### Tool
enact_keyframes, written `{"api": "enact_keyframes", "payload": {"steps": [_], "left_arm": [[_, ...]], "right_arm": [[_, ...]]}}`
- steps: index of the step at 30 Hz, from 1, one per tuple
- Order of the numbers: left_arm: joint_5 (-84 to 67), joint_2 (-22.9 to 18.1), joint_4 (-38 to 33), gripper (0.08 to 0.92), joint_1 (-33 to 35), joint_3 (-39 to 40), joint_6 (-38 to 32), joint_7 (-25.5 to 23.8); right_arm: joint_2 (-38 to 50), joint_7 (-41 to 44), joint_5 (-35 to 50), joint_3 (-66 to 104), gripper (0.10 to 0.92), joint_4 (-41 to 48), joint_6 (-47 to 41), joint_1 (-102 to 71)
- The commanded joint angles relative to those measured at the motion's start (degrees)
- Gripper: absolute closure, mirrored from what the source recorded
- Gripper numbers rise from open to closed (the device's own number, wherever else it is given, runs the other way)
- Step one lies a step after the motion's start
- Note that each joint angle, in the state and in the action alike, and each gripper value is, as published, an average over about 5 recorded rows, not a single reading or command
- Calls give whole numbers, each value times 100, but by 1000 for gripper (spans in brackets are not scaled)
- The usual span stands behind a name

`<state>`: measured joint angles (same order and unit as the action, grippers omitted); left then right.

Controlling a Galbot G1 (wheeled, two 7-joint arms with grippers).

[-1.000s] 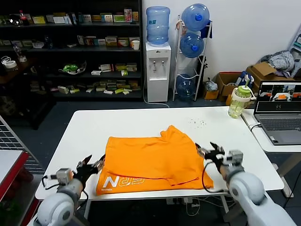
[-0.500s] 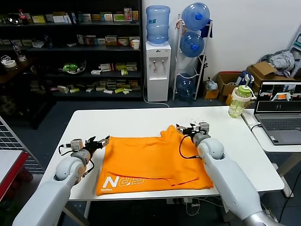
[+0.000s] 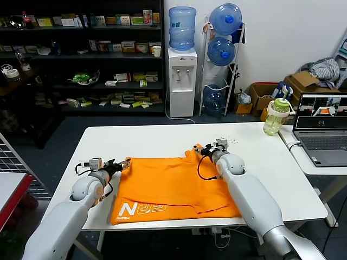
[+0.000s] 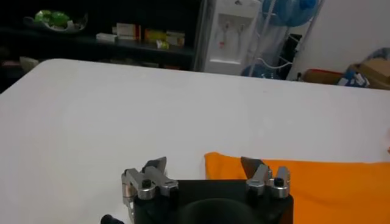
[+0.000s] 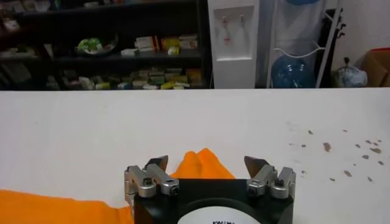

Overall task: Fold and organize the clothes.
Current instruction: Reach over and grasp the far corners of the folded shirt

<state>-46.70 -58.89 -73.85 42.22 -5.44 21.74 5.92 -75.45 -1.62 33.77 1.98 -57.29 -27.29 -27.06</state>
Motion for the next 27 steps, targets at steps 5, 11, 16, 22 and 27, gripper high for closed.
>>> {"api": "enact_keyframes", "payload": {"steps": [5, 11, 16, 22, 27], "left_arm": [[139, -121, 296, 184, -172, 131, 18, -52], [227, -187, 358, 291, -188, 189, -25, -49], [262, -237, 372, 438, -197, 208, -32, -32], [277, -252, 323, 594, -181, 193, -136, 8], [271, -218, 120, 750, -105, 166, -215, 17]], "right_arm": [[-135, 122, -153, -44, 231, 556, -22, 183], [-112, 152, -152, -18, 385, 575, -193, 123], [-67, 189, -84, -25, 515, 476, -257, 55], [-4, 191, 31, -50, 688, 255, -208, -39], [62, 184, 106, -40, 827, 8, -25, -154]]}}
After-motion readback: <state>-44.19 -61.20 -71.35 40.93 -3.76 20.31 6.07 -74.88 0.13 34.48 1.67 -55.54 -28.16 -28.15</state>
